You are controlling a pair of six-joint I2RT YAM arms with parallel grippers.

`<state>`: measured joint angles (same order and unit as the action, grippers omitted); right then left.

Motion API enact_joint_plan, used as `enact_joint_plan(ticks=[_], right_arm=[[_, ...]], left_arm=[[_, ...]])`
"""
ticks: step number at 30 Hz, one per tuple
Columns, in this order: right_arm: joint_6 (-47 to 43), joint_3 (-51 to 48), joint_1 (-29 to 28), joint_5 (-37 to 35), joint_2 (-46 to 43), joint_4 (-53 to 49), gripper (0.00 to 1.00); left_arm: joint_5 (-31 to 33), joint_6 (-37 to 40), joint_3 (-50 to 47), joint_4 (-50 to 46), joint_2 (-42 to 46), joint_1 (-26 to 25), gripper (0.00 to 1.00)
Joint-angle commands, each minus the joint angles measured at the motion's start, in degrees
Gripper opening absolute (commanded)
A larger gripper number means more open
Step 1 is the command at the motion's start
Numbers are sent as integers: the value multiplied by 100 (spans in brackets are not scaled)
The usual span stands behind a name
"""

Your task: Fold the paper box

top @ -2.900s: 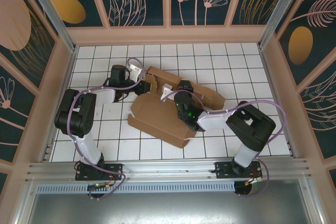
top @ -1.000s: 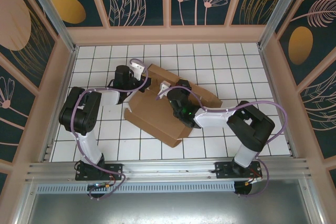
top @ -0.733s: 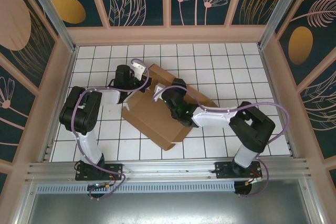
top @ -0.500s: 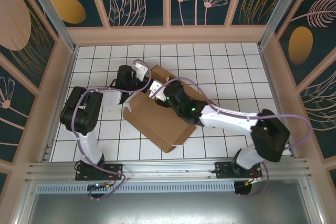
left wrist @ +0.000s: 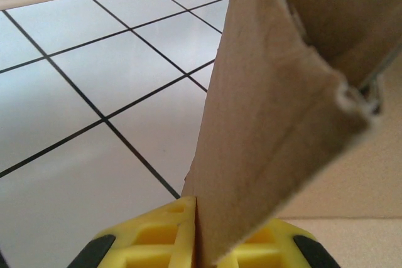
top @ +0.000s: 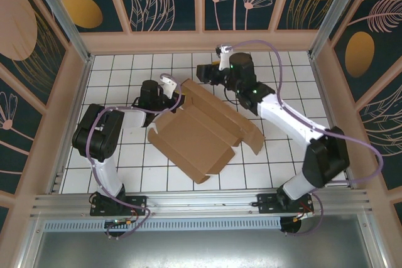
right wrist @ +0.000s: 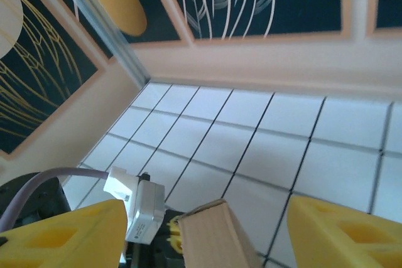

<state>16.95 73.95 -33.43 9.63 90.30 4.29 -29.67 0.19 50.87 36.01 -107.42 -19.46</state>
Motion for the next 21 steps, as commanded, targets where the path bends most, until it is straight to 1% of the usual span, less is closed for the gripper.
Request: enact_joint_plan(ticks=[1,3,9,15,18,21], right_arm=[[1060,405,177,1314,526,-429,67],[1111,592,362,1659,844,-429,67],[849,1036,515,2072,1593,-957,67],[466,1038,557,2267,1834,-992,64],[382,1157,589,2277,2050,-1117,61],[246,1253,579,2406,2205,-1174,60]], left_arm=[[-118,-118,-41,111,91,-178,11],[-100,-257,-46,128,77,-215,11],[106,-524,-191,442,-32,-325,12],[387,-485,-203,548,-78,-374,13],[328,-448,-222,688,-89,-383,14],[323,-319,-147,590,-98,-382,14]])
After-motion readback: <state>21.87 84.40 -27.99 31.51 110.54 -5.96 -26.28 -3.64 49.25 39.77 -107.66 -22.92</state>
